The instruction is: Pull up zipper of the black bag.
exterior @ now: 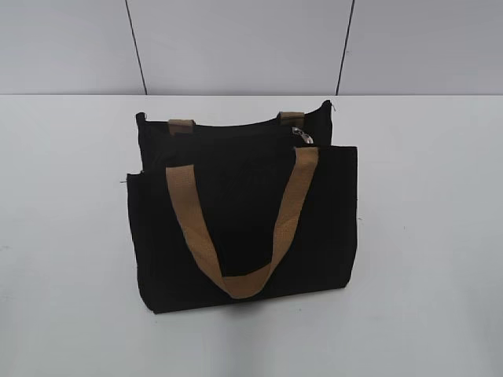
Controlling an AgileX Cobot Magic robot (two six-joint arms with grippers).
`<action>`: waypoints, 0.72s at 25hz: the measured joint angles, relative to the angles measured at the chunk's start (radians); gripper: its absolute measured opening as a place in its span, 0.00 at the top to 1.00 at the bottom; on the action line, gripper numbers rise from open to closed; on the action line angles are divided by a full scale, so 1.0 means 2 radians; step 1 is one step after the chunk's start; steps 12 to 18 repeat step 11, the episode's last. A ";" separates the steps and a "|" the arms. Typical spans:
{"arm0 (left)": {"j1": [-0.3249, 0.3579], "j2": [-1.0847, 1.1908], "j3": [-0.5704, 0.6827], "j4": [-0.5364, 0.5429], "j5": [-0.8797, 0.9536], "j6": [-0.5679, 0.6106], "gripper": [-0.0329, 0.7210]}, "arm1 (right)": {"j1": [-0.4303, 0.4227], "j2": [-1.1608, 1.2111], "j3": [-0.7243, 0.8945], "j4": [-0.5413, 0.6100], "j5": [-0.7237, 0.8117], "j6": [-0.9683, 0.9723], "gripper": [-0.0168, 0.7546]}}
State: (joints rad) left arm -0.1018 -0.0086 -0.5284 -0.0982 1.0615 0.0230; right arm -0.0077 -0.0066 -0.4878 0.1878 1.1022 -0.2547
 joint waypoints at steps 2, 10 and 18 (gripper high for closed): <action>0.000 0.000 0.000 0.000 0.000 0.000 0.45 | 0.001 0.000 0.000 0.000 0.000 0.000 0.42; 0.000 -0.001 0.000 0.001 0.000 0.000 0.51 | 0.001 0.000 0.000 0.001 0.000 0.000 0.42; 0.000 -0.001 0.000 0.001 0.000 0.000 0.51 | 0.001 0.000 0.000 0.001 0.000 0.000 0.42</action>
